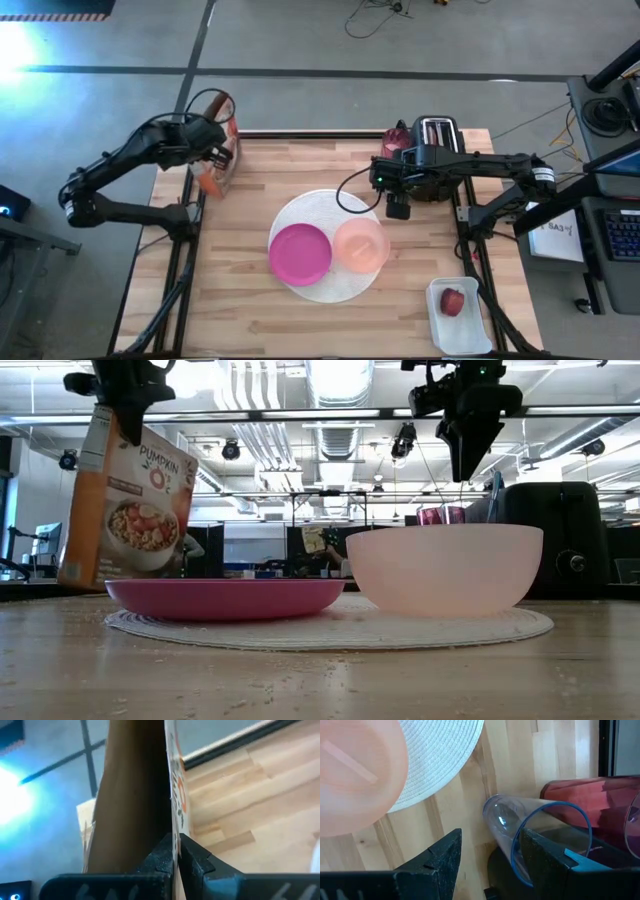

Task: Arrange a breakfast setting
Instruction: Move the cereal box to the top left of the table, then move the blue cup to the top center of the table

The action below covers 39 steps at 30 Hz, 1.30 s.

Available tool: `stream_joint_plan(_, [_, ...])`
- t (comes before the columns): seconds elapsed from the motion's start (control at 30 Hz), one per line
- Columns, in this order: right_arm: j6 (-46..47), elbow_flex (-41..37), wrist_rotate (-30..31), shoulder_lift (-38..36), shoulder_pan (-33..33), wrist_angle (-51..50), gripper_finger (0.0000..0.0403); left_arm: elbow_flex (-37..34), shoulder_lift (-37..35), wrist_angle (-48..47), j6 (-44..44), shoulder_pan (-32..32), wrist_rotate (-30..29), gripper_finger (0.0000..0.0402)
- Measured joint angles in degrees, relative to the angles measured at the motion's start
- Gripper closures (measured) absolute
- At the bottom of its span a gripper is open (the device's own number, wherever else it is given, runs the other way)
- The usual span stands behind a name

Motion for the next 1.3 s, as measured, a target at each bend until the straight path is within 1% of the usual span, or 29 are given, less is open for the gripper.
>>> stream_joint_plan(0.2, [0.0, 0.0, 0.0, 0.0, 0.0, 0.0, 0.0211, -1.6, 1.1, -0.2, -0.2, 0.0, 3.0, 0.0401])
stream_joint_plan(0.4, [0.0, 0.0, 0.0, 0.0, 0.0, -0.2, 0.0211, -0.6, 1.6, -0.4, 1.8, 0.0, 3.5, 0.0398])
stream_joint_plan(0.53, [0.0, 0.0, 0.0, 0.0, 0.0, -0.3, 0.0211, 1.2, 1.6, -0.6, 2.8, 0.0, 3.5, 0.0377])
stream_joint_plan(0.73, [0.4, 0.0, 0.0, 0.0, 0.0, -0.5, 0.0211, 4.6, 1.6, -1.7, 4.6, 0.0, 5.0, 0.0325])
stream_joint_plan(0.93, [0.4, 0.0, 0.0, 0.0, 0.0, -0.5, 0.0211, 9.9, 1.6, -2.2, 6.4, 0.0, 5.1, 0.0285])
stream_joint_plan(1.07, [2.5, 0.0, 0.0, 0.0, 0.0, -0.6, 0.0211, 15.0, 1.7, -2.2, 7.3, 0.0, 5.2, 0.0274])
stream_joint_plan(1.17, [6.0, 0.0, 0.0, 0.0, 0.0, -0.9, 0.0211, 17.9, 1.7, -1.4, 7.5, -0.1, 6.5, 0.0272])
stream_joint_plan(1.3, [10.0, 0.0, 0.0, 0.0, 0.0, -3.8, 0.0211, 18.3, 1.6, 3.4, 10.1, -0.6, 12.5, 0.0272])
